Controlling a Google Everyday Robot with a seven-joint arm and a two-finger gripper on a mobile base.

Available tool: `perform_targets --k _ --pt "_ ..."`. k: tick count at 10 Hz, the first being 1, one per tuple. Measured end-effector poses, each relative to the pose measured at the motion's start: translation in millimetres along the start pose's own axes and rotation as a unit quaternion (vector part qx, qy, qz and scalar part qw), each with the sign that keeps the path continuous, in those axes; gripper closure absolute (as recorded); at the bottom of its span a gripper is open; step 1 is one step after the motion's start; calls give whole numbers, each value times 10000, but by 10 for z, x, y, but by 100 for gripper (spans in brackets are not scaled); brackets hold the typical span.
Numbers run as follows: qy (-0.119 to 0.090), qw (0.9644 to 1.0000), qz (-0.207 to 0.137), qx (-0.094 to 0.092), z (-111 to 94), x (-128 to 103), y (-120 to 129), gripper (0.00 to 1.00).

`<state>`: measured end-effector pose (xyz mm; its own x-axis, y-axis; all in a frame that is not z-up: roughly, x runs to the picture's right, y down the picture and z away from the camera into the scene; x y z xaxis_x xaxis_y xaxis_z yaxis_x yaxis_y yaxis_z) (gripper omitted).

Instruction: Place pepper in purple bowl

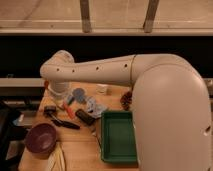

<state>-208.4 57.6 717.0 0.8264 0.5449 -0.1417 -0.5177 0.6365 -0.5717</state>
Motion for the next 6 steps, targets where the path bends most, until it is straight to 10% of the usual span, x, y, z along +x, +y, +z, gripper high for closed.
perform_targets --k 6 --pt "37 9973 -659 -312 179 -123 519 100"
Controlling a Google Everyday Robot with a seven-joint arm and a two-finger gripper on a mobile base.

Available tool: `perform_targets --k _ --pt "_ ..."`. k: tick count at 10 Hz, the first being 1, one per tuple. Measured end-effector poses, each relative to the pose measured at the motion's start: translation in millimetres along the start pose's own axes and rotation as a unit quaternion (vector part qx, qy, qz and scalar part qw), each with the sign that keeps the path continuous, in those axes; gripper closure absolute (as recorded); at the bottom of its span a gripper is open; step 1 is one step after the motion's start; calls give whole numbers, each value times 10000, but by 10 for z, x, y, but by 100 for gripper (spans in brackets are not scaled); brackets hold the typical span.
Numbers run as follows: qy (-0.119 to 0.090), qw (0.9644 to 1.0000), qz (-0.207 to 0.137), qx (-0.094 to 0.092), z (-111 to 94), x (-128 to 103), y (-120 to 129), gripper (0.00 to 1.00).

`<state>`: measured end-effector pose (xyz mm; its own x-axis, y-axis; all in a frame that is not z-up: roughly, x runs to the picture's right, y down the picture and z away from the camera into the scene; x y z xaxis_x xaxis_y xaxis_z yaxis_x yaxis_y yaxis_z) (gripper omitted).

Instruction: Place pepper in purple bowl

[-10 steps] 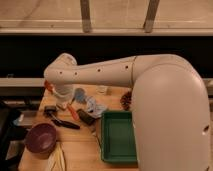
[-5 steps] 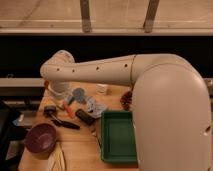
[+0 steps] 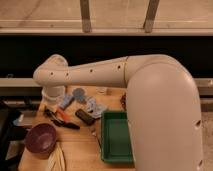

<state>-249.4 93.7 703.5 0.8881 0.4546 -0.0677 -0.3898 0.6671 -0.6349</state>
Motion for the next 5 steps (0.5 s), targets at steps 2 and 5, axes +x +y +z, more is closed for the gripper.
perform_targets --k 2,5 --pt "33 9993 -346 -158 99 -107 402 100" --pt "88 9934 -979 -594 324 -273 973 96"
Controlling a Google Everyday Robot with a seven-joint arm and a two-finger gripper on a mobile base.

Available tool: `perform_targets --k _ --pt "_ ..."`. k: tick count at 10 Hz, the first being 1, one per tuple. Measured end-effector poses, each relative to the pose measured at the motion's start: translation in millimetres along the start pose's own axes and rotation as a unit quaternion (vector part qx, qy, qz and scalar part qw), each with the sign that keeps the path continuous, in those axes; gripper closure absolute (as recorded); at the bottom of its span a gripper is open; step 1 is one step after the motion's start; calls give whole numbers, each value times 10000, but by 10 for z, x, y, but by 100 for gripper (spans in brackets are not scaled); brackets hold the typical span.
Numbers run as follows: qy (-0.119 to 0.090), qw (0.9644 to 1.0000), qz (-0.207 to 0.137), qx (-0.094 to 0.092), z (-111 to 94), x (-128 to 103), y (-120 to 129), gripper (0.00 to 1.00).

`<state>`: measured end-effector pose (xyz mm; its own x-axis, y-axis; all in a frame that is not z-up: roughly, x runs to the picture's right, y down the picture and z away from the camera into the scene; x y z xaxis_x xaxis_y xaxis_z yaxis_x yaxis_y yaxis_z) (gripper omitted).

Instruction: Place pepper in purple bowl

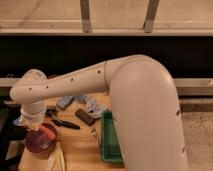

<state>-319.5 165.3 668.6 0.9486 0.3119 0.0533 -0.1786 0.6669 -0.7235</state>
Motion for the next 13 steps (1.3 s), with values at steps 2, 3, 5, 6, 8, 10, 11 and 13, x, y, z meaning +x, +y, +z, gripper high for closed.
perform_targets --k 2,3,5,6,8,10,11,13 --pt "76 9991 -319 -256 189 -158 175 78" --pt "121 9986 -390 -333 261 -207 185 67" --pt "205 9982 -382 -411 349 -241 50 45" --pt "227 9982 -362 -431 370 -237 -9 40" --pt "308 9978 -295 -500 473 -201 -91 38" --pt "318 9977 -244 -541 492 -154 -136 38" --pt "306 9978 -225 -540 485 -139 -156 38" --pt "310 9977 -246 -546 492 -154 -136 38"
